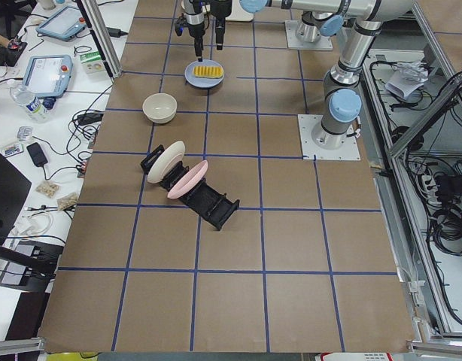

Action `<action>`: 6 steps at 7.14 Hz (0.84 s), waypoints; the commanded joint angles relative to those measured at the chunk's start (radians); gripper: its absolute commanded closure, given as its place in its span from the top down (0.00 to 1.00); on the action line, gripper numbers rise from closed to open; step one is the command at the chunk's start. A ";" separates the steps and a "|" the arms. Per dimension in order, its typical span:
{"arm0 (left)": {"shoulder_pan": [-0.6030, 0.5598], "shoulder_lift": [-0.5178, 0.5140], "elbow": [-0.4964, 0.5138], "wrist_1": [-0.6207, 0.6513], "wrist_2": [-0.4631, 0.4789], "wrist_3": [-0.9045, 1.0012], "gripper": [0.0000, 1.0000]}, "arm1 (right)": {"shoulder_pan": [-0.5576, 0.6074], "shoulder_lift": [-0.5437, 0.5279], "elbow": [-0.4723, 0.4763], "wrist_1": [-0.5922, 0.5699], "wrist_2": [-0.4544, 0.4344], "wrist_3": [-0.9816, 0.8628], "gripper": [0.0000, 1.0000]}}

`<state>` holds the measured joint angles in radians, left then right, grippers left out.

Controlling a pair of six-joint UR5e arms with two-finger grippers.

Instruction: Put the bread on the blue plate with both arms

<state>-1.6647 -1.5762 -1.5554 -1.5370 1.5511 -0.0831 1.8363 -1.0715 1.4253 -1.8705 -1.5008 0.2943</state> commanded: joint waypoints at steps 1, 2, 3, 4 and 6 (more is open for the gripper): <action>0.000 -0.002 0.000 0.002 -0.005 -0.003 1.00 | -0.122 -0.134 0.012 0.159 -0.002 -0.006 1.00; 0.000 -0.001 0.000 0.002 -0.003 -0.003 1.00 | -0.150 -0.193 0.009 0.238 -0.002 -0.006 1.00; 0.000 -0.001 0.000 0.002 -0.005 -0.003 1.00 | -0.176 -0.265 0.014 0.285 -0.004 -0.007 1.00; 0.002 0.007 0.000 0.002 -0.003 -0.003 1.00 | -0.227 -0.327 0.014 0.386 -0.001 -0.056 1.00; 0.005 0.008 -0.002 0.000 0.000 -0.001 1.00 | -0.267 -0.419 0.018 0.436 -0.006 -0.176 1.00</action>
<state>-1.6621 -1.5689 -1.5564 -1.5365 1.5490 -0.0856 1.5891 -1.4357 1.4412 -1.4646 -1.5052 0.1672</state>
